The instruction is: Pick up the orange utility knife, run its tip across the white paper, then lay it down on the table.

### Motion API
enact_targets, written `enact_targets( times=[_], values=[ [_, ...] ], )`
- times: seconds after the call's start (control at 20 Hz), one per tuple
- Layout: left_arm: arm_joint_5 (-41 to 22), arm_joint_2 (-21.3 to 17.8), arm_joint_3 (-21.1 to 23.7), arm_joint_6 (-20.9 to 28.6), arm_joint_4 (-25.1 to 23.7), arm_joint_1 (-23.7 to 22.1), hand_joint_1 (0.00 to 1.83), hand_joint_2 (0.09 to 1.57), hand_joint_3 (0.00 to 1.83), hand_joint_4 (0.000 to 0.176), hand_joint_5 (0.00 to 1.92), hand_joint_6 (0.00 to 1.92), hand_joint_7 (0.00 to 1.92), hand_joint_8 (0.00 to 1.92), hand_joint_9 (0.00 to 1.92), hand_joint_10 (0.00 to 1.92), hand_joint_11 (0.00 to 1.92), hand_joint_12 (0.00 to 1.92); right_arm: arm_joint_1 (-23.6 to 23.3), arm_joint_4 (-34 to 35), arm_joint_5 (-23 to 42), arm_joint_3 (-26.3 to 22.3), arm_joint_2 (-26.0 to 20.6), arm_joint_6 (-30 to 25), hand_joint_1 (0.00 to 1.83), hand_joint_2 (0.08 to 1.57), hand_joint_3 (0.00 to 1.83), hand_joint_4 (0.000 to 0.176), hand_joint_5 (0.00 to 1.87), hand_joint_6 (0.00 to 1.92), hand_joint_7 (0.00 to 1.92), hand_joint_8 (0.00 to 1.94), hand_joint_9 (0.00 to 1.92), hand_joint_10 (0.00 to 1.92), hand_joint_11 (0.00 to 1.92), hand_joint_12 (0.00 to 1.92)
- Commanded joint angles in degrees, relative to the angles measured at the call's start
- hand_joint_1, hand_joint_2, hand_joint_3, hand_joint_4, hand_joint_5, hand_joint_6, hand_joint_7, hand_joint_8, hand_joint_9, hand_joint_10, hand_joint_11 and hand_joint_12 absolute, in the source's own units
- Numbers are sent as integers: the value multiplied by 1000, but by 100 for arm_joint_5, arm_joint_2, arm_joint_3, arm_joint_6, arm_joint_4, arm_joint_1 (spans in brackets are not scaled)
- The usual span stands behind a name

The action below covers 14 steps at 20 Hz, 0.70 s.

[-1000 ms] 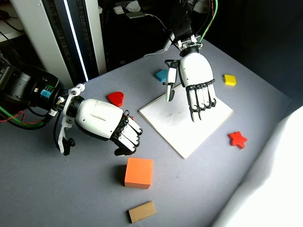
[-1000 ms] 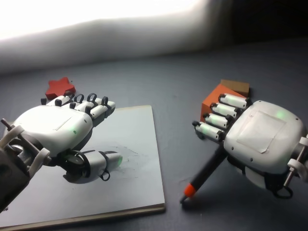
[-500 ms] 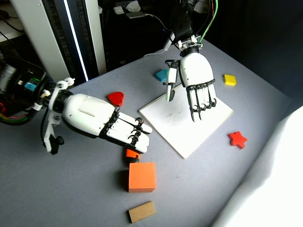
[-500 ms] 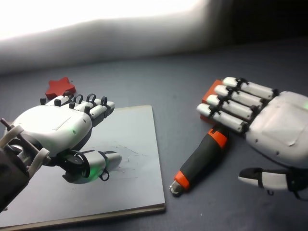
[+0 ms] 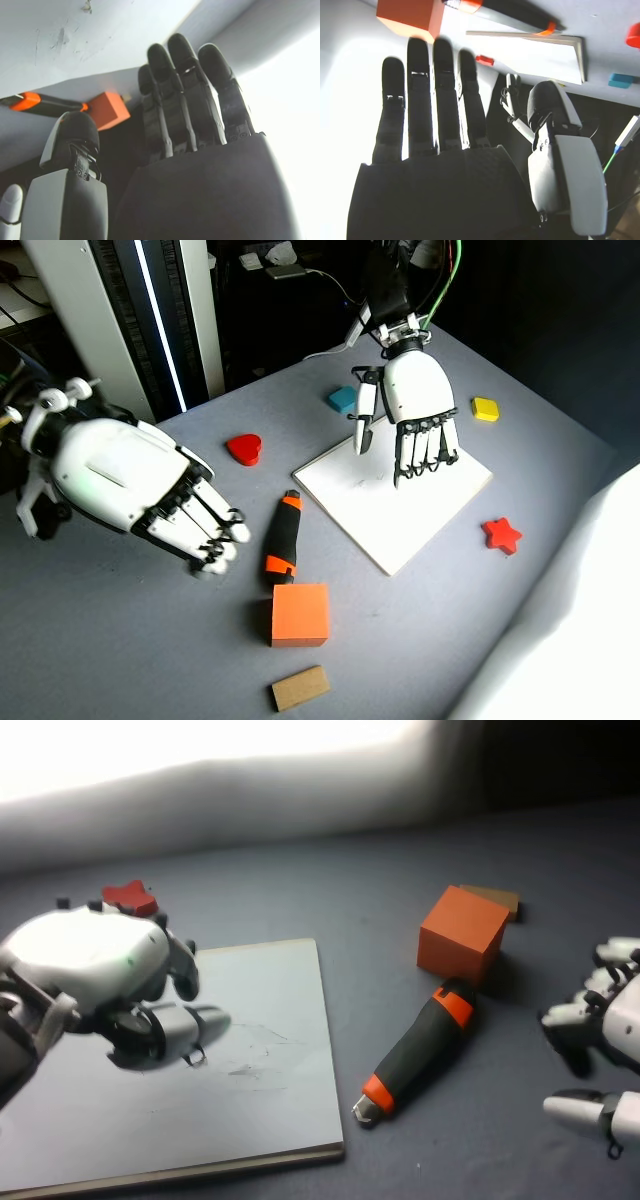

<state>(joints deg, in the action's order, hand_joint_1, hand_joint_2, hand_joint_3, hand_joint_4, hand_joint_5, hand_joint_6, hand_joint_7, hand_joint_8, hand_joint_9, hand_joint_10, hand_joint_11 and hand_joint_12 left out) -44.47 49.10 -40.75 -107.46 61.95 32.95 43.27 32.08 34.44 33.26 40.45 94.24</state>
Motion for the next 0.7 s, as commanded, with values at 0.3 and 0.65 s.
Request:
enact_targets(
  times=[0.3,0.65],
  values=[
    [-359,24,275,-275,-251,-351,366,1369,11,0,746,1340,899,1664,824,1912,637,1921,2,-64,806,-14,-26,145,75,1430,12,0,916,1693,1202,1635,1172,1921,1083,1921],
    [-331,4,316,-232,-252,-360,674,1363,0,106,595,1620,905,1694,840,1920,621,1921,-42,738,1429,-110,33,165,92,1436,5,0,897,1748,1184,1669,1148,1921,1009,1921]
  ],
)
